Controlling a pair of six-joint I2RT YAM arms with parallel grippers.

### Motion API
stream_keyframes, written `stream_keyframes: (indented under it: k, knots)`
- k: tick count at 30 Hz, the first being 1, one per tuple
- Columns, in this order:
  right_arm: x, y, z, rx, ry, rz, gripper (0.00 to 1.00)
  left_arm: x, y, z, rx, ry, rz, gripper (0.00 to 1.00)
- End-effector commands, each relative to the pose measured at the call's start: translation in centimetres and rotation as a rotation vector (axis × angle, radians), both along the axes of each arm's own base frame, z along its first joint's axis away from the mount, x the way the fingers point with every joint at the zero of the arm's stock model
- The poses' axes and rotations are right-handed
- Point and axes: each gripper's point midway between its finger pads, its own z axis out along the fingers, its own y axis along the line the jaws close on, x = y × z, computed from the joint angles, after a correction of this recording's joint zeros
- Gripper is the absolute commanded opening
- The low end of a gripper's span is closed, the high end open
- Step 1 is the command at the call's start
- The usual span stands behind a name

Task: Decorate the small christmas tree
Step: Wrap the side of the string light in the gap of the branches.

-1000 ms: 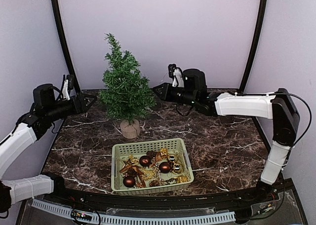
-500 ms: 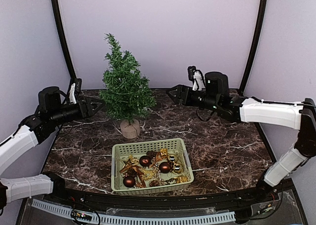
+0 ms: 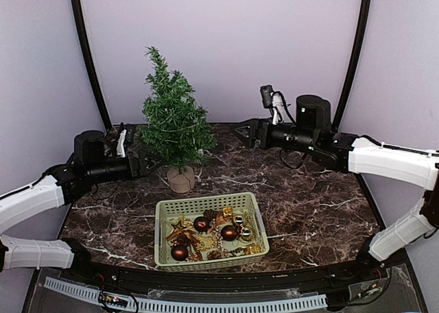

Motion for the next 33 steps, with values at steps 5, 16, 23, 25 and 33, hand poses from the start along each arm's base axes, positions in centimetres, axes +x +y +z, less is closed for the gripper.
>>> stream_keyframes:
  k: [5, 16, 23, 25, 33]
  knots:
    - [-6.9, 5.0, 5.3, 0.178, -0.036, 0.214, 0.84, 0.3, -0.5, 1.7, -0.07, -0.054, 0.013, 0.74]
    - [-10.2, 8.1, 8.3, 0.307, -0.007, 0.282, 0.82, -0.4, 0.1, 1.3, -0.064, -0.043, 0.03, 0.6]
    - [-9.2, 10.1, 6.8, 0.234, -0.001, 0.228, 0.7, -0.6, 0.2, 1.1, -0.055, -0.04, 0.027, 0.59]
    - [-9.1, 10.6, 6.7, 0.224, -0.003, 0.229, 0.65, -0.6, 0.2, 1.0, -0.057, -0.039, 0.027, 0.59]
    - [-8.9, 12.0, 6.3, 0.202, -0.01, 0.238, 0.31, -0.5, 0.1, 0.8, -0.044, -0.042, 0.02, 0.59]
